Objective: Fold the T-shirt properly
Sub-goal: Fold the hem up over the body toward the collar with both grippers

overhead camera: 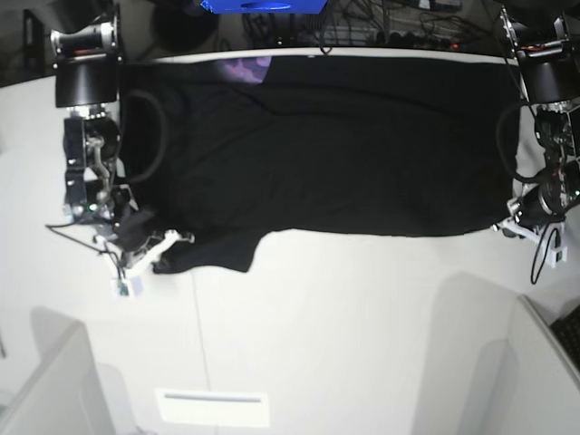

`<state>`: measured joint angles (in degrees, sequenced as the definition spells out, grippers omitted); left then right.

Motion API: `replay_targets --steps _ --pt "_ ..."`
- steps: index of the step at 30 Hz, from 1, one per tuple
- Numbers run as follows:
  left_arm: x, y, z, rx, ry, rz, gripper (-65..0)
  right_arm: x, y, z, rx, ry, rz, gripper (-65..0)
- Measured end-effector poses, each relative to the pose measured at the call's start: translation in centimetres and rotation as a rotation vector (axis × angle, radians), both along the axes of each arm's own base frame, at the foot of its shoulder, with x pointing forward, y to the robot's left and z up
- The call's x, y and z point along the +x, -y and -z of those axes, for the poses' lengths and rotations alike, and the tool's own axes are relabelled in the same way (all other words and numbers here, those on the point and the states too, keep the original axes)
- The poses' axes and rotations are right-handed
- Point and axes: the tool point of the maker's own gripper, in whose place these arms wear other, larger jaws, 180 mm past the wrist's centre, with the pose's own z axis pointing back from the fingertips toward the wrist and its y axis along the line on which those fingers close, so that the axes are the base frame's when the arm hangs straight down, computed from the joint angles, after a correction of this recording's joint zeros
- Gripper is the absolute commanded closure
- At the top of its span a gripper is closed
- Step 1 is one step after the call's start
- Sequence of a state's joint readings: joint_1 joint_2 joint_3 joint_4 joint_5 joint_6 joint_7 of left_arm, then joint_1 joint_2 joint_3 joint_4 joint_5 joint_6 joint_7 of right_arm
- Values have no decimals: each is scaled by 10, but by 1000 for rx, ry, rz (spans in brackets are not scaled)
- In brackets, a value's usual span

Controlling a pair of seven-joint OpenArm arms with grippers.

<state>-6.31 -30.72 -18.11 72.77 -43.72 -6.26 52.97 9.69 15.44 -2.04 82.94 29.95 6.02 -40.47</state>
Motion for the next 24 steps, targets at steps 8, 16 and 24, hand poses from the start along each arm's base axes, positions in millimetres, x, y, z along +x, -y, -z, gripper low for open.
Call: replay_targets --steps 8,16,24 --pt "-13 -9 -10 17 9 -5 0 -15 -5 1 -6 2 -18 0" --pt "-25 -12 -19 -6 11 29 0 -29 1 -11 -19 13 -19 0" --pt "-38 -8 -32 29 15 87 0 -45 13 -23 -33 15 4 0"
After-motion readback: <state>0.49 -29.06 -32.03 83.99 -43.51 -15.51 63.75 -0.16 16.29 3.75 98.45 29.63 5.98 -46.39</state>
